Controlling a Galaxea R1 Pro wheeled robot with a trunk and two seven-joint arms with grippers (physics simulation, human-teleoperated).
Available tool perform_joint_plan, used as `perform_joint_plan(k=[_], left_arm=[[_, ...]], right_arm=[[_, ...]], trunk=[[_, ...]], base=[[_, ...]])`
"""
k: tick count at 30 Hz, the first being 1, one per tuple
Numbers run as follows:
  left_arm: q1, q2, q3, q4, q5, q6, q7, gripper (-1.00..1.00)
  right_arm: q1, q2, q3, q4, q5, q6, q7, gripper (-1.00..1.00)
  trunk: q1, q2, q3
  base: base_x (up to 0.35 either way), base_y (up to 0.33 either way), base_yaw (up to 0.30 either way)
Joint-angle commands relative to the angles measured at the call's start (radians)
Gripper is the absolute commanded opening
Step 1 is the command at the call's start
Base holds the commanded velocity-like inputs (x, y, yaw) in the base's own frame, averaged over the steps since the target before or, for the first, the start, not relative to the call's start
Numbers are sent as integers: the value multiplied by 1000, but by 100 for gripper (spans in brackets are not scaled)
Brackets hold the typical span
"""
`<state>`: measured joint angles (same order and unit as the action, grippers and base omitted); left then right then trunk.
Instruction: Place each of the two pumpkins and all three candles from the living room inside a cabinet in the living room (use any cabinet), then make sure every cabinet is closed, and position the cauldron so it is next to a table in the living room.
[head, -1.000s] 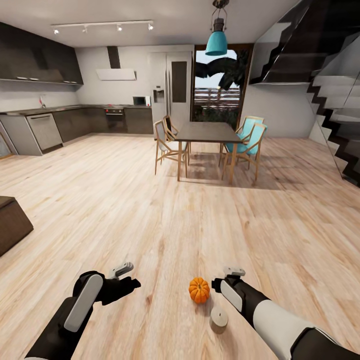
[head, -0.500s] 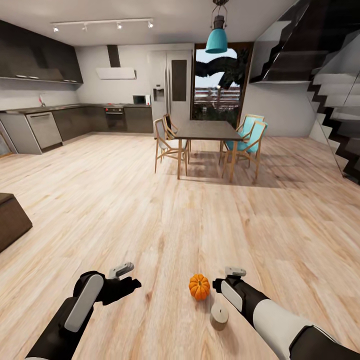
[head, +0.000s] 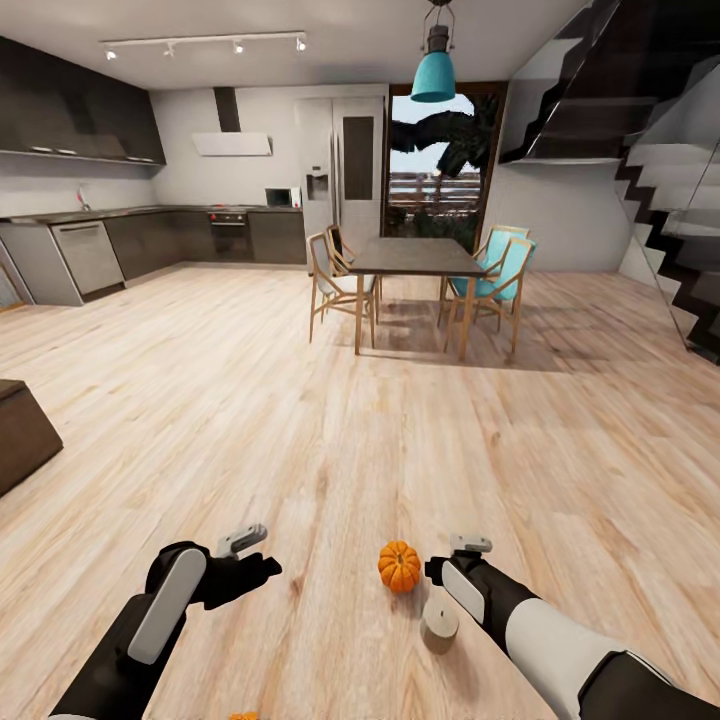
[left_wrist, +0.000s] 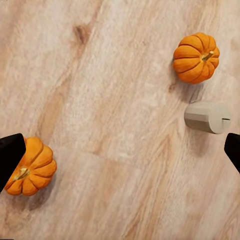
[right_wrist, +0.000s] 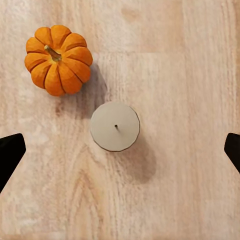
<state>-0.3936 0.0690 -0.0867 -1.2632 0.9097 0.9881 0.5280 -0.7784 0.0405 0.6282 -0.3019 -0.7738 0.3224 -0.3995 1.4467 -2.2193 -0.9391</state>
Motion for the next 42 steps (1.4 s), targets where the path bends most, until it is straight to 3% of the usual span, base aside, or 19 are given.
perform_joint_plan(k=[1, 10, 21, 25, 28, 31, 36, 42], left_arm=[[-1, 1, -2, -3, 10, 1, 10, 100], [1, 8, -4, -80, 18, 4, 9, 100], [1, 12, 21, -70, 26, 6, 10, 100], [1, 13, 70, -14, 76, 7, 12, 100], [-12, 23, 87, 62, 108, 6, 15, 100], [-20, 44, 93, 92, 122, 5, 16, 100], [-22, 49, 93, 101, 155, 4, 17, 100], [-23, 53, 94, 120, 171, 4, 17, 100]], right_arm=[[-1, -1, 8, -2, -7, 4, -7, 100], [-1, 1, 8, -2, -6, 4, -7, 100], [-1, 7, 10, -2, -5, -8, -7, 100], [-1, 7, 10, -2, -5, -8, -7, 100], [-1, 7, 10, -2, -5, -8, -7, 100], [-1, 7, 10, -2, -5, -8, -7, 100], [-1, 7, 10, -2, -5, -8, -7, 100], [-1, 8, 10, -2, -5, -8, -7, 100]], trunk=[[4, -8, -4], [38, -71, -32], [80, -148, -67], [96, -176, -79], [107, -197, -89], [119, -218, -98], [138, -253, -114], [154, -281, -134]], base=[[0, 0, 0], [0, 0, 0], [0, 0, 0], [0, 0, 0], [0, 0, 0], [0, 0, 0], [0, 0, 0], [0, 0, 0]])
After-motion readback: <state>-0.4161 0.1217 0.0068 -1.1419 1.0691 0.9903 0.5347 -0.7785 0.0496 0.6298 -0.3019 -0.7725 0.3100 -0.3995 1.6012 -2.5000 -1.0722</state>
